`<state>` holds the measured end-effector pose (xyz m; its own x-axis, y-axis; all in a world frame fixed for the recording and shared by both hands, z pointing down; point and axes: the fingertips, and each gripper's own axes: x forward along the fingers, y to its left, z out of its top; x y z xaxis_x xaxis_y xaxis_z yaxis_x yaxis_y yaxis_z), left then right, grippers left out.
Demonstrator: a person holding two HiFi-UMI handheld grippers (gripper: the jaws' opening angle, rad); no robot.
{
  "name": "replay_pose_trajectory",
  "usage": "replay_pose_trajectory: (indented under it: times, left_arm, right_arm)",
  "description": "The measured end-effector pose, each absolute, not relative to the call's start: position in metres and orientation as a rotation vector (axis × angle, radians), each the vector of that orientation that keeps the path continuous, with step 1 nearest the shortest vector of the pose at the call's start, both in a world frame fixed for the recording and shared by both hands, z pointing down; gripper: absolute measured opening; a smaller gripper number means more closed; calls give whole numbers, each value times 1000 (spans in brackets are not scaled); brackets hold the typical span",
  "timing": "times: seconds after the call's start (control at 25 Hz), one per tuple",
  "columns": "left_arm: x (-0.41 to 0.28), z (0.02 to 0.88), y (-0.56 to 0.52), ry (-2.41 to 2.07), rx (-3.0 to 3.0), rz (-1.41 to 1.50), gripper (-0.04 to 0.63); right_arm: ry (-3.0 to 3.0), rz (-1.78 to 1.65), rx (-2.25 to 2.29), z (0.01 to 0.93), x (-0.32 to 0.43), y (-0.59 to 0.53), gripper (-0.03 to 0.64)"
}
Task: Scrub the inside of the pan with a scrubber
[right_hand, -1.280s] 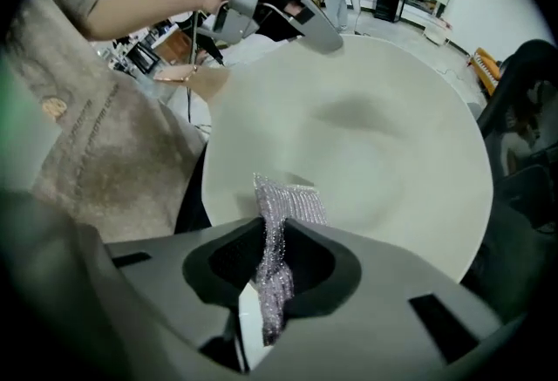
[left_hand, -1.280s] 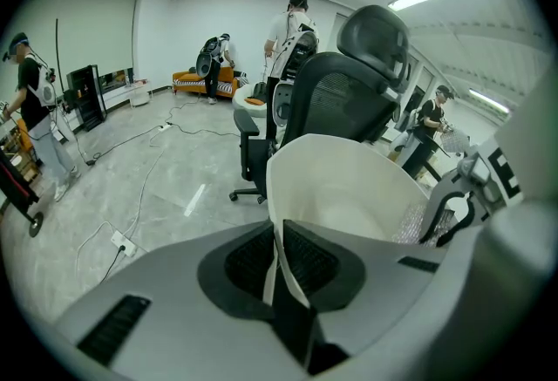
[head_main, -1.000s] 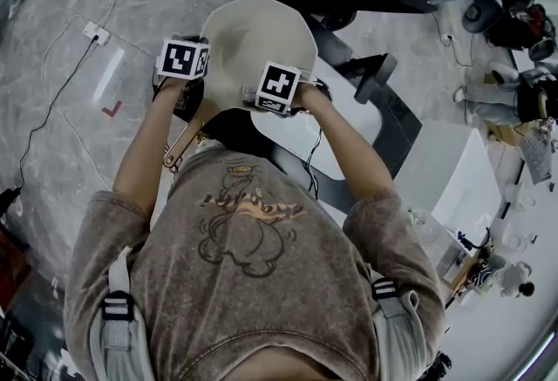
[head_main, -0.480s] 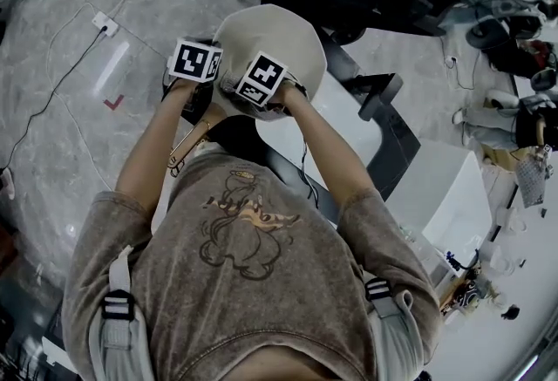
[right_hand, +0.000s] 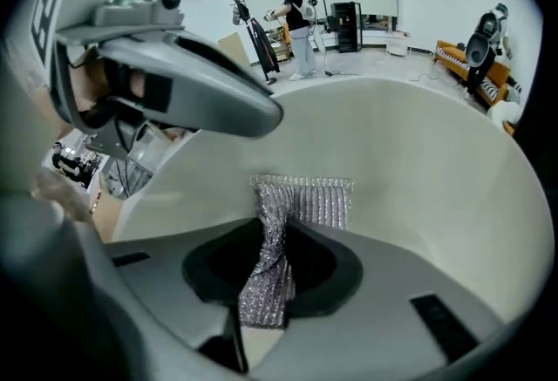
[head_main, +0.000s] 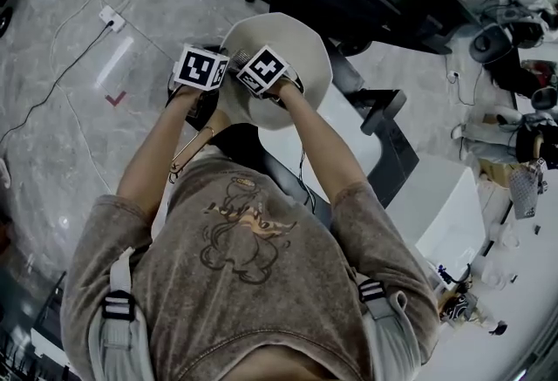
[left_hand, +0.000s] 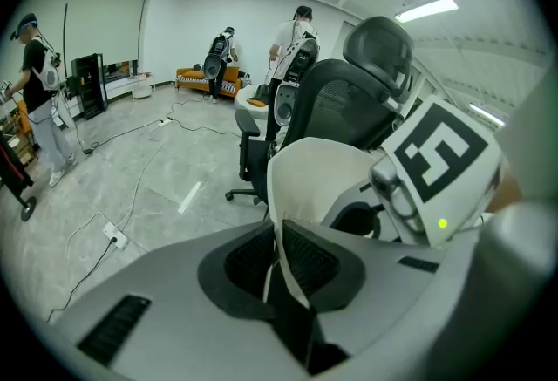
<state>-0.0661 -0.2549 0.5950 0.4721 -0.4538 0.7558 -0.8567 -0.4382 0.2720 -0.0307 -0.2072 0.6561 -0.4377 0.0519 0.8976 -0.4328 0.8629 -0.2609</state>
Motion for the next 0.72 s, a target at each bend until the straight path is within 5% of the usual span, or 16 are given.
replay_pose_trajectory:
  times: [0.72]
  left_arm:
    - [-67,593,-255,-1069,2077,796,44]
  right_arm:
    - [-1786,261,489,665,58,-282,98]
